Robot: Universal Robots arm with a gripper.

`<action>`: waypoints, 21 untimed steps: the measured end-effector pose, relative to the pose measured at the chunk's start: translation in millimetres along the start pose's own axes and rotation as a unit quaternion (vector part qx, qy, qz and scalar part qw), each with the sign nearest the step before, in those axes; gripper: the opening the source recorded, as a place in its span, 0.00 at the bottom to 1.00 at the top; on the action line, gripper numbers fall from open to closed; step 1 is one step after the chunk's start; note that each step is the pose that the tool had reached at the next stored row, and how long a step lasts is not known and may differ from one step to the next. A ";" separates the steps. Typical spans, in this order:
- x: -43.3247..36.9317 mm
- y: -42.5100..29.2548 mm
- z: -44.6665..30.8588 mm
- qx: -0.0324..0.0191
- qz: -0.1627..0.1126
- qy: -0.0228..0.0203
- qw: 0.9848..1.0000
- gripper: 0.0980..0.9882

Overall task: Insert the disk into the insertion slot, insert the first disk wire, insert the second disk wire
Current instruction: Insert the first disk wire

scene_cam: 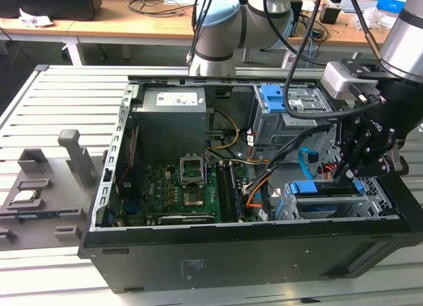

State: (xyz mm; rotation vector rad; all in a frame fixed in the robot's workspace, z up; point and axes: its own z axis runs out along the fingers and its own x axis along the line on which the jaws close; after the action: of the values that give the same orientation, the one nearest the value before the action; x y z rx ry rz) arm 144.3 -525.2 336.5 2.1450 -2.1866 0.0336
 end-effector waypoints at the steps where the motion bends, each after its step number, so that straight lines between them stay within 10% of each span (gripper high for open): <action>1: -0.1 0.0 0.5 0.000 0.000 0.000 1.000 0.07; 14: -0.1 -1.4 0.8 0.000 0.000 0.000 1.000 0.16; 21: -4.1 0.4 -40.3 0.000 0.000 0.001 1.000 0.01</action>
State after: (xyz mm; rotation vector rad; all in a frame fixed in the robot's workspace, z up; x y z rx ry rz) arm 145.7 -518.4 376.3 2.1445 -2.1860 0.0347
